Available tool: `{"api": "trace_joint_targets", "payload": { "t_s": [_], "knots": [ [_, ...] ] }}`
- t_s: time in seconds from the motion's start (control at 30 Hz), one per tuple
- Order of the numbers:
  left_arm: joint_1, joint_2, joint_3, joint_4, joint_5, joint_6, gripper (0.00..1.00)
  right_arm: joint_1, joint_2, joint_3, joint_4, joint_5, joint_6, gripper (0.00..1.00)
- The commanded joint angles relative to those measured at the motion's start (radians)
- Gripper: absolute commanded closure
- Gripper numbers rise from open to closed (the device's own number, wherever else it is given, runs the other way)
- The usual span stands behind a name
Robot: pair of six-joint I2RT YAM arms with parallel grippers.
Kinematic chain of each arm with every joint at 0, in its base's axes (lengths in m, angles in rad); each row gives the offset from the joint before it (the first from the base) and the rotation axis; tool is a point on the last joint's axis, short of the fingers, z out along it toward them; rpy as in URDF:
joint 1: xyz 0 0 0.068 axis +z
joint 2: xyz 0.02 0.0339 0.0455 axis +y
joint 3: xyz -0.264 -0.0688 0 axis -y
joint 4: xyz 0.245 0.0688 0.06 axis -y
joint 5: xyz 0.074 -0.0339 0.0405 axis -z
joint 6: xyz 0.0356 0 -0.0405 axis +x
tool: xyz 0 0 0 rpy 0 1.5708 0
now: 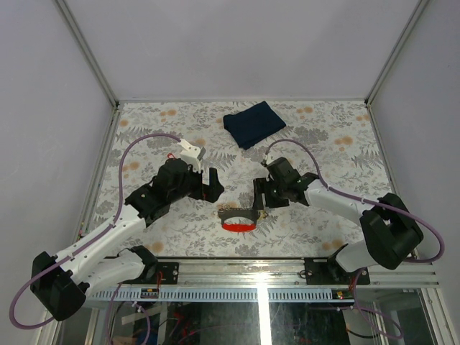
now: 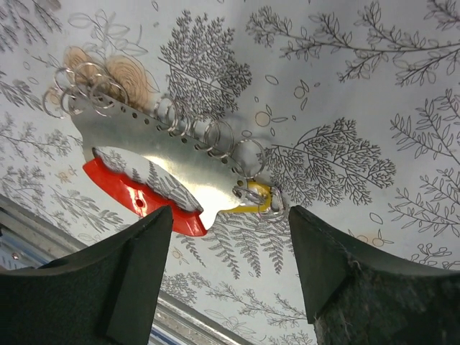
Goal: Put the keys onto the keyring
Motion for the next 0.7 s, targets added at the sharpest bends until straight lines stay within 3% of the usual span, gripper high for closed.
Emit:
{"api": "trace_joint_targets", "payload": {
  "t_s": [0.0,0.33,0.67],
  "knots": [
    [0.007,-0.001,-0.001,-0.008,-0.003,0.017,0.00,-0.015,-0.005,0.065,0.029,0.010,0.024,0.29],
    [0.008,-0.009,0.000,-0.010,0.003,0.020,0.00,-0.053,0.098,0.045,0.078,0.025,0.184,0.47],
    [0.007,-0.011,0.001,-0.014,0.006,0.023,0.00,-0.078,0.156,0.004,0.138,-0.070,0.237,0.50]
  ]
}}
